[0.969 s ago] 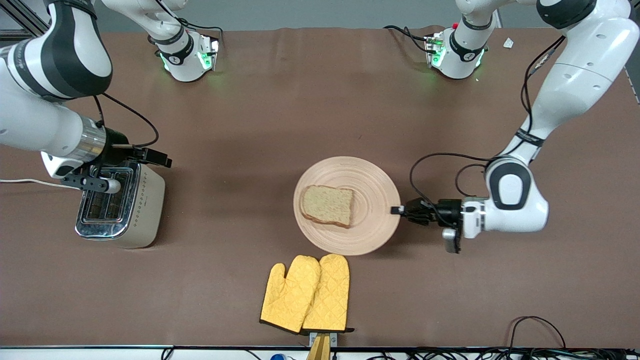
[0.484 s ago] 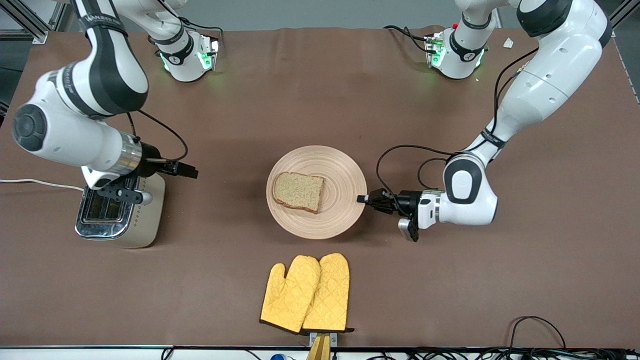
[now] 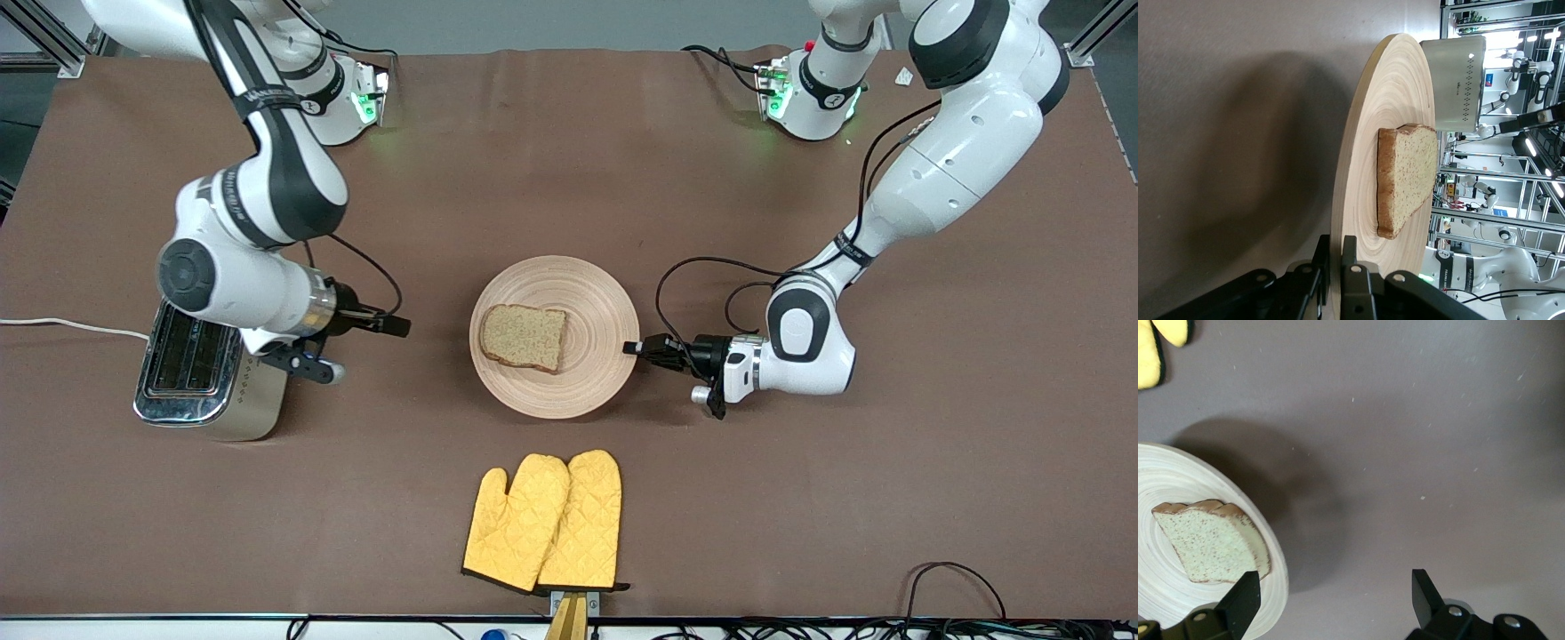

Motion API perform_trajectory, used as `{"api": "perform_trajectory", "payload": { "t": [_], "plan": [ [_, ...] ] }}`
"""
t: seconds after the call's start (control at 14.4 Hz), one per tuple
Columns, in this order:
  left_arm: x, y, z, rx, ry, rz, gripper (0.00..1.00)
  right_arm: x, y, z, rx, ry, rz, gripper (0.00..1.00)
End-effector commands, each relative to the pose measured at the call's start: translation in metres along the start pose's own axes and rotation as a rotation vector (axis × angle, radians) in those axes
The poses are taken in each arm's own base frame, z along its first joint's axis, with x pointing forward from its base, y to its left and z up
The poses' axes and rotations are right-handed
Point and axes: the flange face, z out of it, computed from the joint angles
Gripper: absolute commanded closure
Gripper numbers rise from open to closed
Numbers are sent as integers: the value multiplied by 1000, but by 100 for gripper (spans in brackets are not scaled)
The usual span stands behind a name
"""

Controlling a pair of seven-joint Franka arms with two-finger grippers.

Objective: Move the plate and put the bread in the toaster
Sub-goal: 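Lower the right gripper over the bread slice on the plate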

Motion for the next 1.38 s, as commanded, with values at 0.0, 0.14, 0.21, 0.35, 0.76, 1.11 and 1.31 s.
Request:
{"api": "perform_trajectory", "payload": {
  "t": [0.0,0.14,0.21,0.35,0.76,1.11,1.31],
  "plan": [
    [-4,-2,1,7,6,-25,97,-14,-24,24,-15,-17,39,0],
    [-4,-6,4,28,5,-26,95,-25,-43,41,-21,-5,31,0],
    [-4,-12,2,50,14,-30,94,-31,-53,49,-26,1,10,0],
    [-3,-10,7,59,17,-25,90,-41,-71,68,-56,19,-47,0],
    [10,8,-28,90,74,-73,0,-47,-101,97,-109,75,-139,0],
    [39,89,-121,142,174,-158,0,-41,-121,116,-80,142,-179,18],
    [49,117,-186,242,143,-175,0,-39,-123,137,-82,141,-184,28]
  ]
}}
